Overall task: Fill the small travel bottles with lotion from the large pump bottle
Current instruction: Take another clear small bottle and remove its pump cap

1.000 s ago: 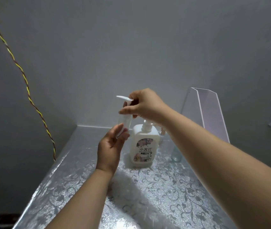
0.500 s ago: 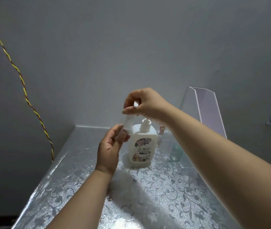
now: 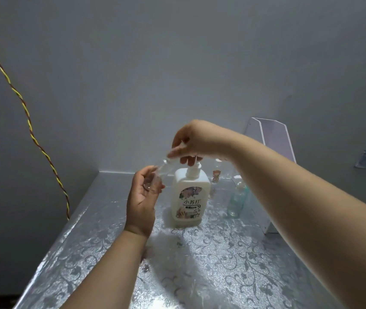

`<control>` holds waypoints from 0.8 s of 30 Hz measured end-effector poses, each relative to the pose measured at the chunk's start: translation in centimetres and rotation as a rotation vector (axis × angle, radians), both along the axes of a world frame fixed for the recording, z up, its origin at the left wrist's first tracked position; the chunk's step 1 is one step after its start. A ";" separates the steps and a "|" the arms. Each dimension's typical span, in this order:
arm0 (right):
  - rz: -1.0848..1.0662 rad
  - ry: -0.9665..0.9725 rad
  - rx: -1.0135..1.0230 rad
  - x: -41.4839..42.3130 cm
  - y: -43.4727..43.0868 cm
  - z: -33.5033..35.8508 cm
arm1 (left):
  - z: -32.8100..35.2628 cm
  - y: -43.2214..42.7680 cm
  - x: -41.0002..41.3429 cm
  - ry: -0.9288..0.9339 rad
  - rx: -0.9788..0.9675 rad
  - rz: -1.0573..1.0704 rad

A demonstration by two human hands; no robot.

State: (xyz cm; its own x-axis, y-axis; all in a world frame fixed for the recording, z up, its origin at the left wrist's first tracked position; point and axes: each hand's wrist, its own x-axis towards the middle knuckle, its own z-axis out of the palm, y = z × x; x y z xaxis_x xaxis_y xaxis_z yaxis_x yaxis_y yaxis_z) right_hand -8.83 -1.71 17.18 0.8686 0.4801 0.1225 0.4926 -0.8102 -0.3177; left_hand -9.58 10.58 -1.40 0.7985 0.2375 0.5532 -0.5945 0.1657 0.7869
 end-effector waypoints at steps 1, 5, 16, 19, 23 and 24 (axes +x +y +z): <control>0.008 -0.011 -0.015 0.0 -0.1 -0.1 | 0.0 0.1 0.0 -0.001 -0.009 0.002; 0.082 -0.212 -0.122 -0.2 -0.3 0.1 | -0.1 0.2 0.0 0.012 -0.051 -0.077; 0.008 -0.020 0.016 0.1 -0.3 -1.4 | 0.3 0.2 0.2 0.033 -0.132 -0.036; -0.009 -0.012 0.052 0.1 -0.2 -1.6 | 0.4 0.3 0.3 -0.026 -0.084 0.008; 0.015 0.021 0.083 -0.1 -0.3 -1.5 | 0.4 0.3 -0.2 0.094 -0.219 -0.142; 0.009 0.020 0.082 -0.1 -0.3 -1.6 | 0.4 0.3 -0.2 0.114 -0.245 -0.165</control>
State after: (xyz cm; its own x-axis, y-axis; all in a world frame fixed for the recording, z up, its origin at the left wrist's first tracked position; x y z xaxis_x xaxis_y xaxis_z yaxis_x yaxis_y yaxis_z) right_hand -8.89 -2.01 15.61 0.8667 0.4773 0.1447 0.4931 -0.7762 -0.3928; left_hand -9.73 10.84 -0.99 0.8909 0.2147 0.4001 -0.4539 0.4453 0.7718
